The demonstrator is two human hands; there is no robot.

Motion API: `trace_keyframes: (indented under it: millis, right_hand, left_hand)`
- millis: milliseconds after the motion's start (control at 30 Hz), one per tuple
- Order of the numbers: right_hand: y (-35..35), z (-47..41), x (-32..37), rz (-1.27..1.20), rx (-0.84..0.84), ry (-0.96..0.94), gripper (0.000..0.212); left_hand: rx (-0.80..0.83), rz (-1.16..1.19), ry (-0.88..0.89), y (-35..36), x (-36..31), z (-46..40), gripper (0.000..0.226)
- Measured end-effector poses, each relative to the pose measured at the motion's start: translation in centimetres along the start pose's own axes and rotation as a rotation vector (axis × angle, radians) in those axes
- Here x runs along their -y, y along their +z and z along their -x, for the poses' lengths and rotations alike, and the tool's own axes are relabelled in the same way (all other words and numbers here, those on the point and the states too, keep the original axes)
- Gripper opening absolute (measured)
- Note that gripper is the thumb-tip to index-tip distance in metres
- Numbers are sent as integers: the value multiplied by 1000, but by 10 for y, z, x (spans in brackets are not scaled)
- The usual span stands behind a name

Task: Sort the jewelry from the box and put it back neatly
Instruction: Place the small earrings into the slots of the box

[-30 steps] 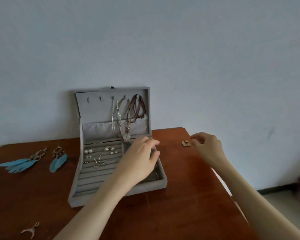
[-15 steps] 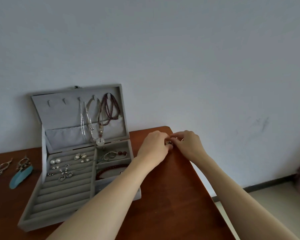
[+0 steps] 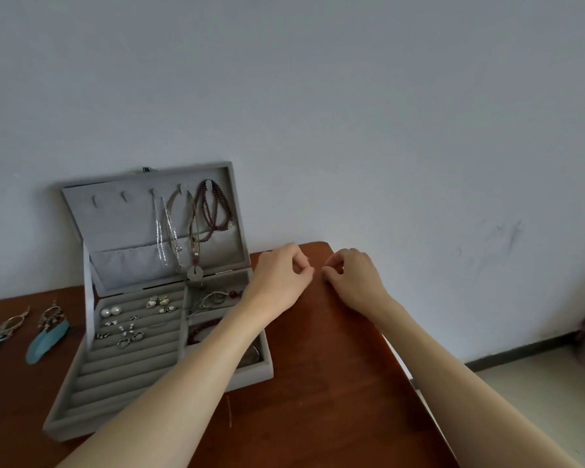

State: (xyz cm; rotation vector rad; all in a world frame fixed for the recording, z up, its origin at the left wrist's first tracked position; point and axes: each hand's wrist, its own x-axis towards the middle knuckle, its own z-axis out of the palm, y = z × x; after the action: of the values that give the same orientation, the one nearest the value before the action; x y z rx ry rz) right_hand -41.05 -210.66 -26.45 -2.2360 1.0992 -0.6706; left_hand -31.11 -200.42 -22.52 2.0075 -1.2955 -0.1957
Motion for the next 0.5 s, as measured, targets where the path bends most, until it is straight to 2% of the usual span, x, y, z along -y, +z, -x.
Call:
trace_keyframes:
  millis: [67, 200, 367, 500]
  right_hand:
    - [-4, 6, 8, -42, 0, -11, 9]
    - [-17, 26, 41, -315, 12, -24, 3]
    - [-23, 58, 98, -601, 143, -111, 5]
    - [-14, 76, 131, -763, 272, -102, 7]
  left_hand:
    - [-52, 112, -26, -16, -1, 5, 9]
    - [-73, 352, -89, -53, 1, 24, 6]
    - [-74, 521, -177, -93, 16, 53, 4]
    - [-119, 644, -263, -120, 29, 76, 10]
